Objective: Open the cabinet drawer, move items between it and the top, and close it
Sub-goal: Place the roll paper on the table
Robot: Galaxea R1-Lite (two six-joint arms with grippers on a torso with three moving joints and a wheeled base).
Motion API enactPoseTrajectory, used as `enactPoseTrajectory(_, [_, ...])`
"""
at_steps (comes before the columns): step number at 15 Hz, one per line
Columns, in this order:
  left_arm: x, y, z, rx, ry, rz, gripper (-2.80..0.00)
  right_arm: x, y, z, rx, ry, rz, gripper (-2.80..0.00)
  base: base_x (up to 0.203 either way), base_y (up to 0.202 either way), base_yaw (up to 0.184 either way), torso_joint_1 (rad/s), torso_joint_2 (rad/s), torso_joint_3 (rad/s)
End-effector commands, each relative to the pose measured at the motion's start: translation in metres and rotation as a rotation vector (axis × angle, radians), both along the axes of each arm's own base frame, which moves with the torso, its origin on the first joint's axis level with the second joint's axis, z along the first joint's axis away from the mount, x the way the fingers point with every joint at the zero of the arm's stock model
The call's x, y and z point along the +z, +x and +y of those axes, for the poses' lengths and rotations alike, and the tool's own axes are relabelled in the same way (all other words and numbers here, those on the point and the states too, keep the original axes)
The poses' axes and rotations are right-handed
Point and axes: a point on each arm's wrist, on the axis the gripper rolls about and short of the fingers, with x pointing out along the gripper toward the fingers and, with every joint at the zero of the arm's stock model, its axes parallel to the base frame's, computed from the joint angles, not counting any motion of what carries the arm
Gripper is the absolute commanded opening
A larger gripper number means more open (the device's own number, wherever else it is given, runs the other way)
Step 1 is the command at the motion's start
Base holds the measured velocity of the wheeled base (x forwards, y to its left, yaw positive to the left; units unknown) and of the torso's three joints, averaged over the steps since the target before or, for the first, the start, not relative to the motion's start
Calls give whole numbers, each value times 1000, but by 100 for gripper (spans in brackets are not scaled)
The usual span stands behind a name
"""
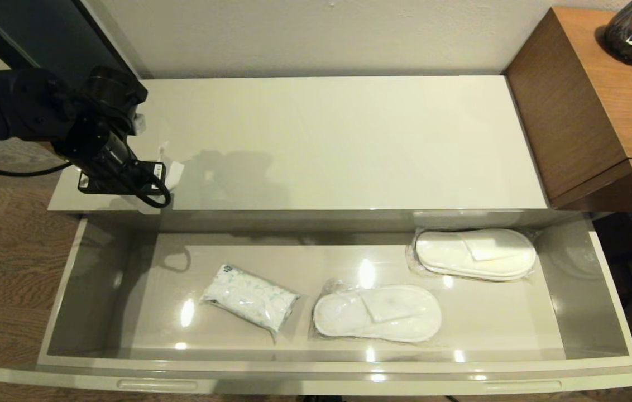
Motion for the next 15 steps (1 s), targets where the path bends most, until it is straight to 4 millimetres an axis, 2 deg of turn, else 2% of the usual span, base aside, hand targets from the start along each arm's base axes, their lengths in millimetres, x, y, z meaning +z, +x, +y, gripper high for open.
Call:
enactPoseTrajectory(1, [3,-3,0,1,-1,-5,-280,0,0,0,0,0,-2,-280,0,0,0,0,0,0])
enactPoseTrajectory(12, [1,-5,-4,-3,-7,17,-280,0,0,0,0,0,-2,-280,0,0,0,0,0,0])
enactPoseTrajectory(15, [3,-6,-6,-9,-8,12,-280,0,0,0,0,0,-2,-280,0,0,0,3,5,-122])
